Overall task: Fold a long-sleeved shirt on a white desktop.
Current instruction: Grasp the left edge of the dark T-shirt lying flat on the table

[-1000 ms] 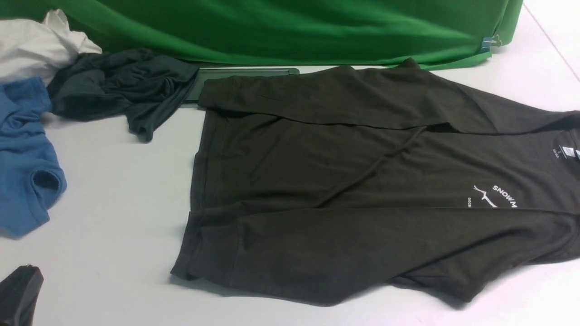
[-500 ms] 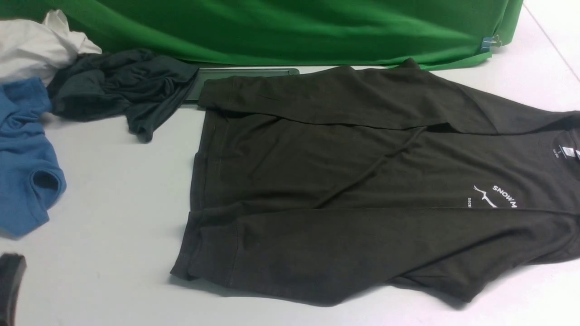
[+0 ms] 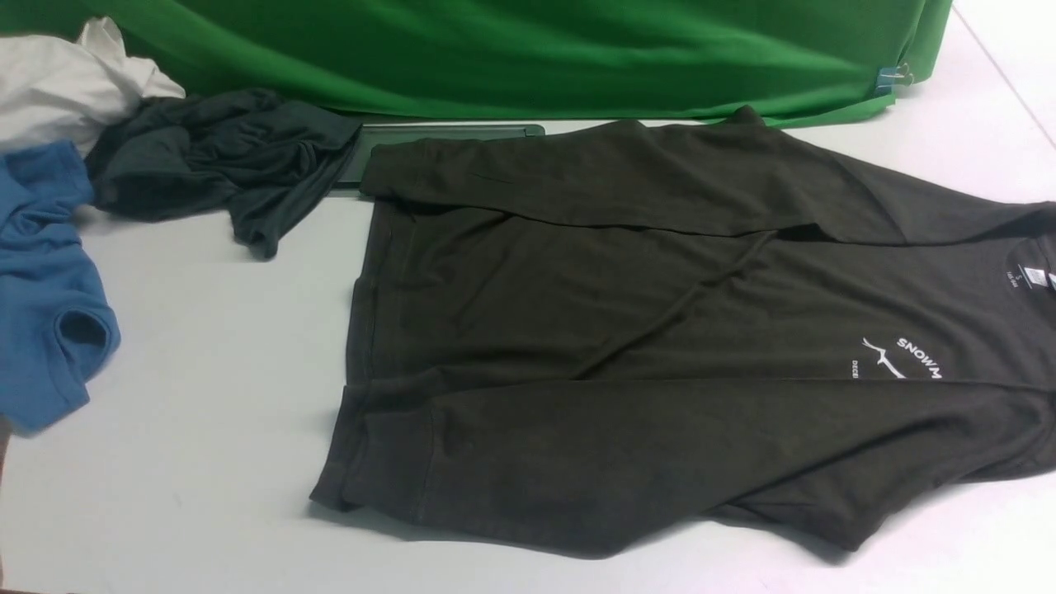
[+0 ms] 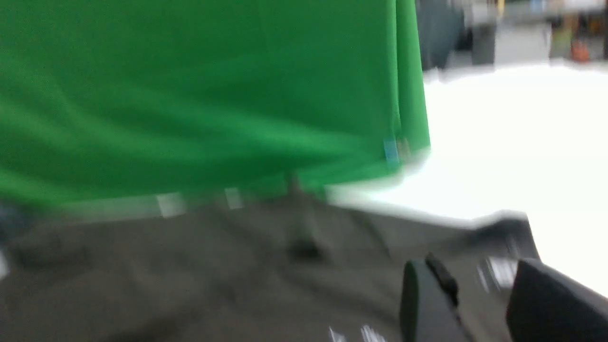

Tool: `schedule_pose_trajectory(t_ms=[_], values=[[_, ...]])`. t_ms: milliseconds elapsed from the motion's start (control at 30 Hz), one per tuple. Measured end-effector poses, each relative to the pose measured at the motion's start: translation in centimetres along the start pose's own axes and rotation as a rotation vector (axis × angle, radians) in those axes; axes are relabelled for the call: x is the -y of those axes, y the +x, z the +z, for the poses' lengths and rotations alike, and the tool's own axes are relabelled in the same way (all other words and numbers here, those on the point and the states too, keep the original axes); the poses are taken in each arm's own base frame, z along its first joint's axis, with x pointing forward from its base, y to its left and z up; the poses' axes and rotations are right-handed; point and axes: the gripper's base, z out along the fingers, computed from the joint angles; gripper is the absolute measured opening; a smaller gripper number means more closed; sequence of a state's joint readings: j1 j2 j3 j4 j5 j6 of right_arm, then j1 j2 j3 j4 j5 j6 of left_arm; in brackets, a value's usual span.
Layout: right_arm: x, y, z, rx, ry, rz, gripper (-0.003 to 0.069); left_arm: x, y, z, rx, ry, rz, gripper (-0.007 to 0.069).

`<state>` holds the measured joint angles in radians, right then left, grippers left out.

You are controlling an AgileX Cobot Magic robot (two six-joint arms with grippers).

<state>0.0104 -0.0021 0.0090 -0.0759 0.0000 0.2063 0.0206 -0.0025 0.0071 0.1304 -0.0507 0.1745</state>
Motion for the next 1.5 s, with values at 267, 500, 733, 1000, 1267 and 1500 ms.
schedule_pose_trajectory(t_ms=[267, 500, 733, 1000, 1267, 1500], values=[[-0.5, -2.5, -0.4, 0.272, -0.09, 0.224, 0.024, -0.6, -3.2, -0.6, 0.361, -0.039, -0.133, 0.0021], [-1.3, -9.3, -0.9, 0.531, -0.175, 0.317, 0.024, -2.9, -11.0, -0.9, 0.602, -0.018, -0.323, 0.0021], [-2.7, -20.3, 1.2, 0.466, -0.128, 0.252, 0.024, -6.6, -21.0, 3.1, 0.365, -0.011, -0.518, 0.0021], [-2.6, -20.1, 8.1, -0.023, 0.01, 0.093, 0.024, -7.4, -20.3, 11.2, -0.2, -0.057, -0.189, 0.0021], [-2.2, -15.1, 12.1, -0.416, 0.062, 0.098, 0.0241, -4.4, -15.1, 16.2, -0.58, 0.107, -0.41, 0.0021], [-4.7, -11.8, 12.9, -0.675, -0.068, 0.008, 0.0241, 1.6, -8.4, 19.6, -1.039, 0.619, -0.469, 0.0034]])
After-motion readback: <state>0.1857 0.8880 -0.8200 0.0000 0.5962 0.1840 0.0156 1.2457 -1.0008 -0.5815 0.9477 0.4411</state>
